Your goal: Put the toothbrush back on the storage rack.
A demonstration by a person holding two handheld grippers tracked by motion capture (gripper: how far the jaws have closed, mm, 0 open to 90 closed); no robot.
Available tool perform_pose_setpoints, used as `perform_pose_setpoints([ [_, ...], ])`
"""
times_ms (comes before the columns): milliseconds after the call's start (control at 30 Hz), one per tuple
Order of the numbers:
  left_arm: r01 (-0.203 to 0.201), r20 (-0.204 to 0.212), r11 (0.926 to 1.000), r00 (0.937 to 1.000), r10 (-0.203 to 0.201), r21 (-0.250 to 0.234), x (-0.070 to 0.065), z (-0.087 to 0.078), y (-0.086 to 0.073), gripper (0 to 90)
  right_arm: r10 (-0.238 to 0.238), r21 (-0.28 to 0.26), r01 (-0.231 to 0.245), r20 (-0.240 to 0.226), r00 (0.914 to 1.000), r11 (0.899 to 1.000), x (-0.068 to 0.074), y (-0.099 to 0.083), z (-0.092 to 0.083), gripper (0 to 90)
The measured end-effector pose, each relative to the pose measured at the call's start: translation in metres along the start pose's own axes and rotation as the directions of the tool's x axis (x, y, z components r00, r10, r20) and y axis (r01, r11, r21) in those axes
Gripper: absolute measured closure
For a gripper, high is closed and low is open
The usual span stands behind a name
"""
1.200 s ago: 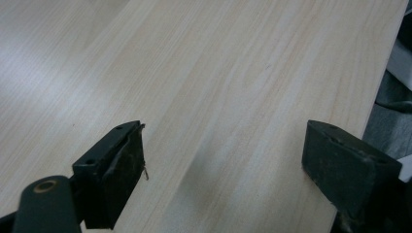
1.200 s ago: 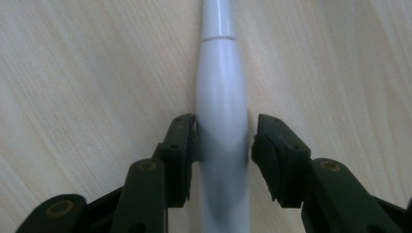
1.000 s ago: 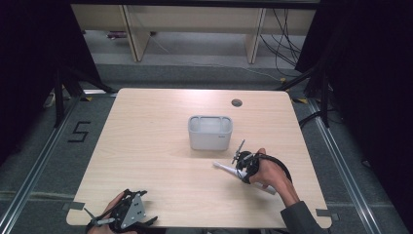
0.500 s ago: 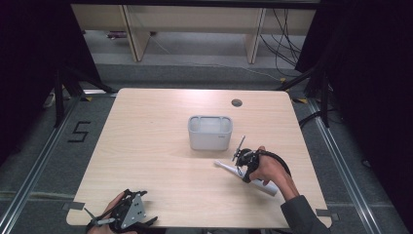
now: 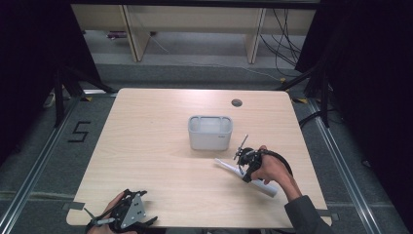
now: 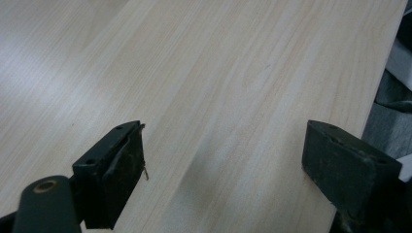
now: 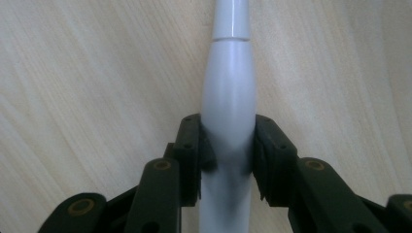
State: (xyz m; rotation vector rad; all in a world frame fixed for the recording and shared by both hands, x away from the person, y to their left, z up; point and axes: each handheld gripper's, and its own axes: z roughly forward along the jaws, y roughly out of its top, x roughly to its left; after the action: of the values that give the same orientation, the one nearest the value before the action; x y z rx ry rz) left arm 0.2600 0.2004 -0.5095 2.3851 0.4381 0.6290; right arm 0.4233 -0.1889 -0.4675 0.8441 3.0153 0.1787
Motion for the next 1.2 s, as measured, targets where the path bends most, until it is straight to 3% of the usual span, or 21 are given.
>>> perform_pose_setpoints([
  [200, 0.000, -0.012, 1.0000, 0.9999, 0.000, -0.001, -0.001, 0.000, 0.000, 15.0, -0.005, -0.074, 0.007, 0.028, 0.9996, 0.997, -0.001, -0.010, -0.014, 67.0],
  [233, -0.002, -0.012, 1.0000, 0.9999, 0.002, 0.000, -0.001, 0.000, 0.000, 15.0, 0.002, -0.121, 0.001, 0.023, 0.9997, 0.993, 0.000, -0.014, -0.019, 67.0],
  [367, -0.003, -0.011, 1.0000, 0.9999, 0.003, 0.000, -0.001, 0.000, 0.000, 15.0, 0.012, -0.168, -0.006, 0.039, 0.9992, 0.986, 0.000, -0.019, -0.025, 67.0],
  [467, 0.000, 0.003, 1.0000, 1.0000, 0.000, 0.004, 0.000, -0.001, 0.000, 15.0, 0.015, -0.239, 0.003, 0.075, 0.9970, 0.971, 0.000, -0.024, -0.033, 67.1],
  [500, -0.003, -0.001, 1.0000, 1.0000, 0.003, 0.000, 0.001, 0.000, 0.000, 15.0, 0.038, -0.286, -0.016, 0.073, 0.9966, 0.958, 0.003, -0.027, -0.037, 67.1],
  [533, -0.002, -0.007, 1.0000, 1.0000, 0.002, 0.000, 0.001, 0.000, 0.000, 15.0, 0.038, -0.286, -0.016, 0.073, 0.9966, 0.958, 0.003, -0.027, -0.037, 67.1],
  [633, 0.002, 0.000, 1.0000, 1.0000, -0.002, -0.003, 0.000, 0.000, -0.001, 15.0, 0.061, -0.372, -0.025, 0.086, 0.9944, 0.928, 0.004, -0.032, -0.043, 67.1],
  [667, 0.000, -0.006, 1.0000, 1.0000, 0.000, 0.001, 0.000, 0.001, 0.000, 15.0, 0.061, -0.372, -0.025, 0.086, 0.9944, 0.928, 0.004, -0.032, -0.043, 67.1],
  [700, -0.002, -0.014, 1.0000, 0.9999, 0.002, 0.004, 0.000, 0.001, 0.000, 15.0, 0.098, -0.421, -0.055, 0.081, 0.9919, 0.905, 0.006, -0.035, -0.048, 67.1],
  [767, -0.002, -0.014, 1.0000, 0.9999, 0.002, 0.005, 0.000, 0.001, 0.000, 15.0, 0.084, -0.443, -0.032, 0.098, 0.9917, 0.896, 0.005, -0.035, -0.048, 67.1],
  [800, -0.002, -0.007, 1.0000, 1.0000, 0.002, 0.006, 0.000, 0.001, 0.000, 15.0, 0.109, -0.472, -0.051, 0.096, 0.9894, 0.880, 0.007, -0.036, -0.049, 67.1],
  [833, 0.004, 0.003, 1.0000, 1.0000, -0.004, 0.002, 0.000, 0.000, -0.001, 15.0, 0.089, -0.521, -0.030, 0.090, 0.9919, 0.853, 0.005, -0.038, -0.052, 67.1],
  [867, 0.004, 0.003, 1.0000, 1.0000, -0.004, 0.002, 0.000, 0.000, -0.001, 15.0, 0.089, -0.521, -0.030, 0.090, 0.9919, 0.853, 0.005, -0.038, -0.052, 67.1],
  [933, -0.001, -0.013, 1.0000, 0.9999, 0.001, 0.003, 0.000, 0.001, 0.000, 15.0, 0.097, -0.579, -0.016, 0.109, 0.9894, 0.815, 0.004, -0.037, -0.053, 67.1],
  [967, -0.001, 0.002, 1.0000, 1.0000, 0.001, 0.007, 0.000, 0.000, 0.000, 15.0, 0.149, -0.615, -0.072, 0.075, 0.9860, 0.785, 0.006, -0.039, -0.057, 67.0],
  [1000, -0.001, 0.002, 1.0000, 1.0000, 0.001, 0.007, 0.000, 0.000, 0.000, 15.0, 0.149, -0.615, -0.072, 0.075, 0.9860, 0.785, 0.006, -0.039, -0.057, 67.0],
  [1033, -0.002, 0.002, 1.0000, 1.0000, 0.001, 0.006, 0.000, 0.000, 0.000, 15.0, 0.175, -0.647, -0.094, 0.061, 0.9827, 0.757, 0.007, -0.038, -0.058, 67.1],
  [1067, -0.002, 0.002, 1.0000, 1.0000, 0.001, 0.006, 0.000, 0.000, 0.000, 15.0, 0.175, -0.647, -0.094, 0.061, 0.9827, 0.757, 0.007, -0.038, -0.058, 67.1],
  [1133, -0.003, -0.014, 1.0000, 0.9999, 0.003, 0.004, 0.000, 0.001, -0.001, 15.0, 0.170, -0.678, -0.082, 0.064, 0.9834, 0.731, 0.005, -0.037, -0.058, 67.0],
  [1167, -0.003, -0.013, 1.0000, 0.9999, 0.003, 0.005, 0.000, 0.001, 0.000, 15.0, 0.170, -0.678, -0.082, 0.064, 0.9834, 0.731, 0.005, -0.037, -0.058, 67.0],
  [1200, -0.002, -0.013, 1.0000, 0.9999, 0.002, 0.004, 0.000, 0.001, 0.000, 15.0, 0.171, -0.695, -0.070, 0.077, 0.9823, 0.716, 0.002, -0.037, -0.059, 67.0],
])
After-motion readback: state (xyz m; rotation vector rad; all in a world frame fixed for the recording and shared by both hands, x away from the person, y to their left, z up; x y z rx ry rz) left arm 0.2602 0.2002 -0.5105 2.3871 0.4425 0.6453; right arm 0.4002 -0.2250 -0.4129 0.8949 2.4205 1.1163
